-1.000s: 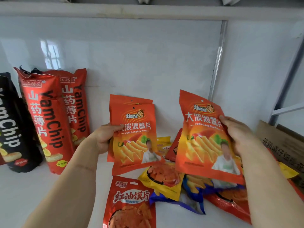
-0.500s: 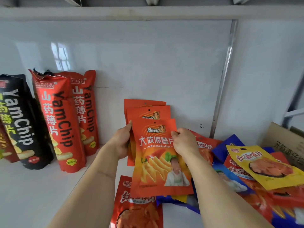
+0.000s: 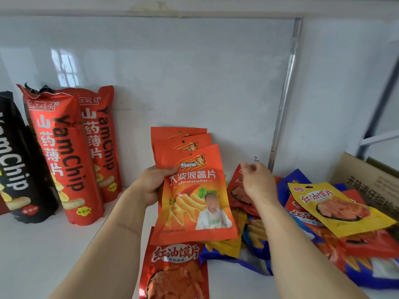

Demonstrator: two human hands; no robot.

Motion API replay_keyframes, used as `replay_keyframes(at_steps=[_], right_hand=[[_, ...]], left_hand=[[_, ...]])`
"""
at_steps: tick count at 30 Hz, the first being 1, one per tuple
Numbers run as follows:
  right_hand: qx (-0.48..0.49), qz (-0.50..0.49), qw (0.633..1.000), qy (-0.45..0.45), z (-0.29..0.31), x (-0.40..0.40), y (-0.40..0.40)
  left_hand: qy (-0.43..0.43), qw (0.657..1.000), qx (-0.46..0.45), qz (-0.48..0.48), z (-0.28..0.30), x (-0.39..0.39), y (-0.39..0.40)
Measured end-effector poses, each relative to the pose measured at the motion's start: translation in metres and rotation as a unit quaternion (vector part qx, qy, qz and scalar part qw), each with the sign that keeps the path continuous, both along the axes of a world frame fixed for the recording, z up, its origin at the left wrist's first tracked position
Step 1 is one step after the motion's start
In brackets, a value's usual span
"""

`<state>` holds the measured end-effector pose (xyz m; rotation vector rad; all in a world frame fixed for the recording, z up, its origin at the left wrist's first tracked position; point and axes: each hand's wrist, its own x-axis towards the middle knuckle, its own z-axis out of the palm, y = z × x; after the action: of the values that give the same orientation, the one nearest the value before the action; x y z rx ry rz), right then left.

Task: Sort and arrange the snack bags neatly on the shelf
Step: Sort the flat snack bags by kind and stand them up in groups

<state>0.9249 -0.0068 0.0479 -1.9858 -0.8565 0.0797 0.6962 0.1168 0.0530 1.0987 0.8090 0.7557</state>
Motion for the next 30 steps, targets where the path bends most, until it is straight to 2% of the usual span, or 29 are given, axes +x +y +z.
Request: replay_keyframes(at_steps=[6, 9, 12, 14, 17, 20, 22, 24, 26, 27, 30], right_hand=[[-0.211, -0.024, 0.977, 0.012, -0.016, 0.043, -0.034], [-0.264, -0.031, 0.964, 0.003, -0.021, 0.032, -0.034], [-0.265, -0.04, 0.958, -0.107, -0.011, 0.009, -0.034], [-0.214, 0.028, 0.963, -0.164, -0.001, -0.012, -0.032], [-0.136, 0.138, 0.975, -0.113, 0.006, -0.047, -0.025], [-0.176, 0.211, 0.955, -0.114, 0.003, -0.076, -0.019], [-0.14, 0.232, 0.96, -0.067, 0.0, -0.09, -0.017], [-0.068, 0.236, 0.969, 0.039, 0.002, -0.1, -0.014], [-0.031, 0.24, 0.955, 0.17, 0.006, -0.112, -0.005], [-0.034, 0.242, 0.945, 0.219, 0.008, -0.117, 0.001], [-0.066, 0.279, 0.922, 0.259, 0.008, -0.133, 0.021]], left_hand=[[0.007, 1.0, 0.004, 0.008, 0.002, -0.014, 0.014], [0.014, 1.0, 0.008, 0.0, 0.003, -0.02, 0.018], [0.018, 1.0, 0.006, -0.005, 0.002, -0.024, 0.017], [0.025, 1.0, 0.01, -0.004, 0.001, -0.026, 0.016], [0.035, 0.999, 0.022, 0.001, 0.006, -0.032, 0.017], [0.05, 0.998, 0.037, 0.017, 0.018, -0.047, 0.025], [0.06, 0.997, 0.041, 0.033, 0.025, -0.06, 0.031], [0.062, 0.996, 0.04, 0.043, 0.027, -0.071, 0.032], [0.065, 0.997, 0.03, 0.036, 0.022, -0.078, 0.03], [0.066, 0.997, 0.023, 0.031, 0.018, -0.081, 0.029], [0.055, 0.998, 0.006, 0.014, 0.008, -0.085, 0.024]])
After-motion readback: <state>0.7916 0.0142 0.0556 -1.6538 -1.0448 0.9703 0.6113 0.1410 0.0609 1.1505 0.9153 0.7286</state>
